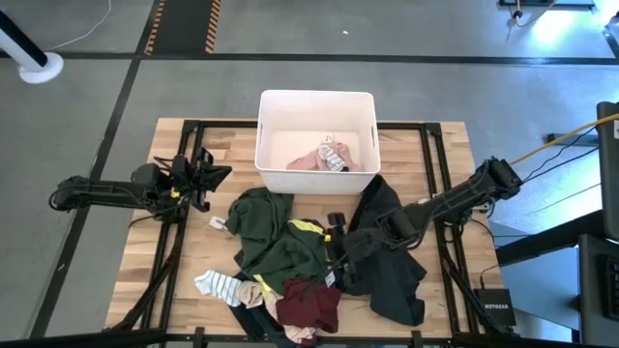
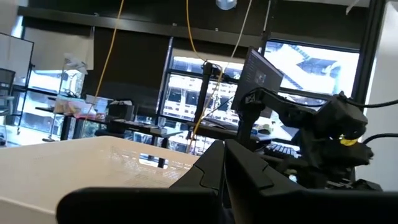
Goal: Sort clothes
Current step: Put the green shirt into the white bin
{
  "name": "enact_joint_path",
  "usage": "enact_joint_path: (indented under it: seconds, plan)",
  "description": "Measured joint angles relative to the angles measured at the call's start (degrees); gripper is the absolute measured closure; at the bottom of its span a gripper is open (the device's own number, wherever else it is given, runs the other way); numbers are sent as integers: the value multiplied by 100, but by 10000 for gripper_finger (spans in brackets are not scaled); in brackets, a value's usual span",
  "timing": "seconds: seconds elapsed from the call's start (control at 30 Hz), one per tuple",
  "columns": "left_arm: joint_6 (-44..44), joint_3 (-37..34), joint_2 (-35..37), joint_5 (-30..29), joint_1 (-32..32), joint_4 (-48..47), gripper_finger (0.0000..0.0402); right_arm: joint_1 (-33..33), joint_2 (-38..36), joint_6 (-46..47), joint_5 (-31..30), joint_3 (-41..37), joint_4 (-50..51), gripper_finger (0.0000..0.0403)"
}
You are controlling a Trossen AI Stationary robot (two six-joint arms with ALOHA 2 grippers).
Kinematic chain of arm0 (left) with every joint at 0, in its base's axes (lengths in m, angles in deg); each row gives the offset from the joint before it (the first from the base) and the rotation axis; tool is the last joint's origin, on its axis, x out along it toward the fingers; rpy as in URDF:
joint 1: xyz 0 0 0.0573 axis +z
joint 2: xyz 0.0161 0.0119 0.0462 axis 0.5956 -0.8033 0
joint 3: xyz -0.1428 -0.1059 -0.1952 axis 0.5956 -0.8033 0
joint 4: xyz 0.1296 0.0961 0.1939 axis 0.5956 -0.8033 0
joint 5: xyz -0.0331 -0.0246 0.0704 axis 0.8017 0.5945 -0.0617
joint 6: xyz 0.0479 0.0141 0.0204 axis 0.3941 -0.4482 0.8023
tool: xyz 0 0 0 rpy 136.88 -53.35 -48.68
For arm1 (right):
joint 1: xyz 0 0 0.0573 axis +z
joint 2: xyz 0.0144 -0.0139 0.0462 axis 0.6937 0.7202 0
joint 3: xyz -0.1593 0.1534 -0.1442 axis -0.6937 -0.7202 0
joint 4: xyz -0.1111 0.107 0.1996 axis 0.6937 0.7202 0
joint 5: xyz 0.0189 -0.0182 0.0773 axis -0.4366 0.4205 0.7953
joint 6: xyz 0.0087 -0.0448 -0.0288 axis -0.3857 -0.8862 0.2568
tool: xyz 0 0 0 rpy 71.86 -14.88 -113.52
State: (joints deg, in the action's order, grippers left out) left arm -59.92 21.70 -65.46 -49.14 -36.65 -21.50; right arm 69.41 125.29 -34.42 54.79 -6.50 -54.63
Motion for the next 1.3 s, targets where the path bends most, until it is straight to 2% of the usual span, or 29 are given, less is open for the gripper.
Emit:
enact_joint_path:
  seconds: [0.13,0.27,0.4,0.57,0.7,0.93,1.17,1.3]
  plan:
    - [-11,0,1,0,0,-2,393,2,222,-6,118,2,-569,189]
    - [0,0,0,0,0,0,393,-51,513,325,-149,2,-961,189]
    - [-18,0,0,0,0,7,393,-244,720,761,-502,2,-874,189]
    - [-35,0,2,0,0,13,393,-472,719,1054,-524,9,-390,189]
    - [-35,0,2,0,0,13,393,-544,715,1048,-340,7,-210,189]
    - [-39,-1,0,0,0,17,393,-613,820,1044,322,11,-585,189]
    - [-2,-2,2,-2,4,34,393,-805,1144,1060,405,13,-600,190]
    - [-2,-2,2,-2,3,28,393,-878,1250,927,589,13,-649,221]
